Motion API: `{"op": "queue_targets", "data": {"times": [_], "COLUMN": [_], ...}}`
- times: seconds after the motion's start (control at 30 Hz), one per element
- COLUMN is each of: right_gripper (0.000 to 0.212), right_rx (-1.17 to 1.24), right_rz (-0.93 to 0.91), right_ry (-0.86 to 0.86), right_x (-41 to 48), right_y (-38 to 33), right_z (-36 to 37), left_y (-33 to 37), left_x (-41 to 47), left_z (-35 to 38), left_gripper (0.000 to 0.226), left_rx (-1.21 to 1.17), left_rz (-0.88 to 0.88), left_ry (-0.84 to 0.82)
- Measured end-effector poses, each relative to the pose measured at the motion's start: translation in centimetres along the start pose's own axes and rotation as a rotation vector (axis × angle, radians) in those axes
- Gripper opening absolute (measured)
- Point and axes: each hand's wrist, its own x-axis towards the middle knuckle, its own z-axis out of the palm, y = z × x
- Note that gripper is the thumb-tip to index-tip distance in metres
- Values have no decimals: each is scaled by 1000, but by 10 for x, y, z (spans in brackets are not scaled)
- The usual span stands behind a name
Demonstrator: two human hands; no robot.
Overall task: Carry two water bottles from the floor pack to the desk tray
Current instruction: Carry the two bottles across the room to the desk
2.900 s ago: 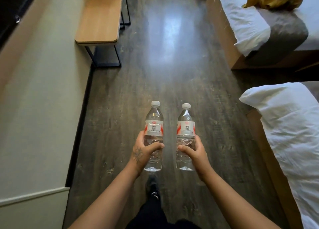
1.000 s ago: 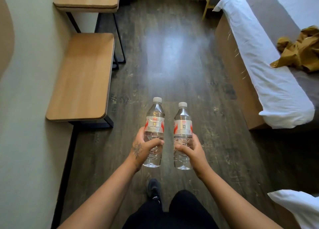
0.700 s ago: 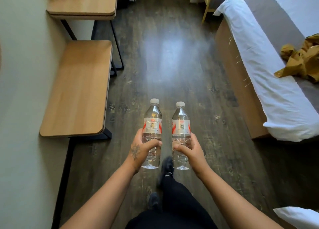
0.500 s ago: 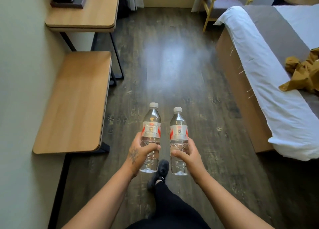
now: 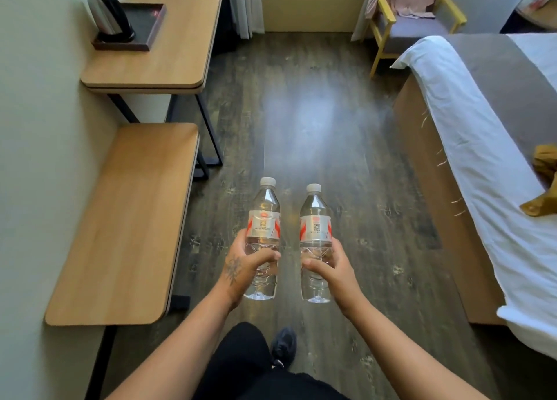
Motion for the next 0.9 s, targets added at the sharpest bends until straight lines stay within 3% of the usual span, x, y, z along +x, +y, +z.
{"op": "queue_targets", "data": {"times": [0.9], "right_gripper": [86], "right_rx": [45], "right_rz": [36], "right_ry": [99], "right_x": [351], "right_y": [-135], "right_z": [27], "left_y": [197], "left_x": [346], "left_z": [-36], "left_gripper": [87], "left_rx": [-9], "left_rz": [-40], "left_ry": [-58]}}
